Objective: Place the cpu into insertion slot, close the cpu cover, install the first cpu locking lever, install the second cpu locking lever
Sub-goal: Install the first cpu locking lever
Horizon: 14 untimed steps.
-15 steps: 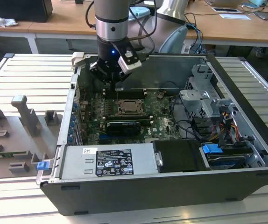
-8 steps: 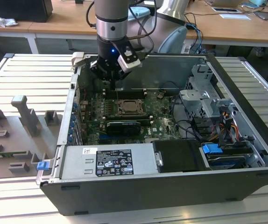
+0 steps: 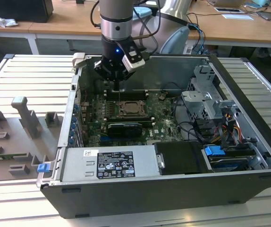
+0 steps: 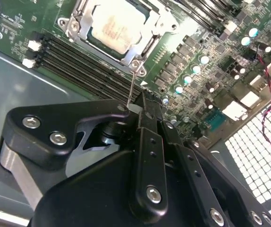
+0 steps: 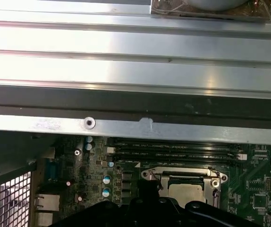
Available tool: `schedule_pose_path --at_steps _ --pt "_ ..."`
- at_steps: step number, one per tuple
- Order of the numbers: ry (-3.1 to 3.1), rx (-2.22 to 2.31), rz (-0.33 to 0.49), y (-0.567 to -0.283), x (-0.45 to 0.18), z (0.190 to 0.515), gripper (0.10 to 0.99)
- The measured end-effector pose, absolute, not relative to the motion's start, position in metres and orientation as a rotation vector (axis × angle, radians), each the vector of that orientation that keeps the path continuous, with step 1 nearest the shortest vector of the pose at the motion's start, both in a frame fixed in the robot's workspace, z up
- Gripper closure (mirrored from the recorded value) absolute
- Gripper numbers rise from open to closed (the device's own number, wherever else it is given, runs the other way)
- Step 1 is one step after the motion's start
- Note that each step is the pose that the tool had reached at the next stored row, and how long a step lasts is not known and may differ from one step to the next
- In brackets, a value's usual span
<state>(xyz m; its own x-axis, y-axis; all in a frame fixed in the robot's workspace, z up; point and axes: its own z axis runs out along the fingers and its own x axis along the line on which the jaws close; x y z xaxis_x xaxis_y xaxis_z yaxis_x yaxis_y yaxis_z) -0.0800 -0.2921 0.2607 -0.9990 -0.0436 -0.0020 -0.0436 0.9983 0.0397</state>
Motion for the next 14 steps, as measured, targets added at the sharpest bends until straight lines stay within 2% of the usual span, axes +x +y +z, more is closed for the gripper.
schedule_pose_path --at_steps 14 --pt "3.139 -0.068 0.078 -0.292 -0.057 0.258 0.980"
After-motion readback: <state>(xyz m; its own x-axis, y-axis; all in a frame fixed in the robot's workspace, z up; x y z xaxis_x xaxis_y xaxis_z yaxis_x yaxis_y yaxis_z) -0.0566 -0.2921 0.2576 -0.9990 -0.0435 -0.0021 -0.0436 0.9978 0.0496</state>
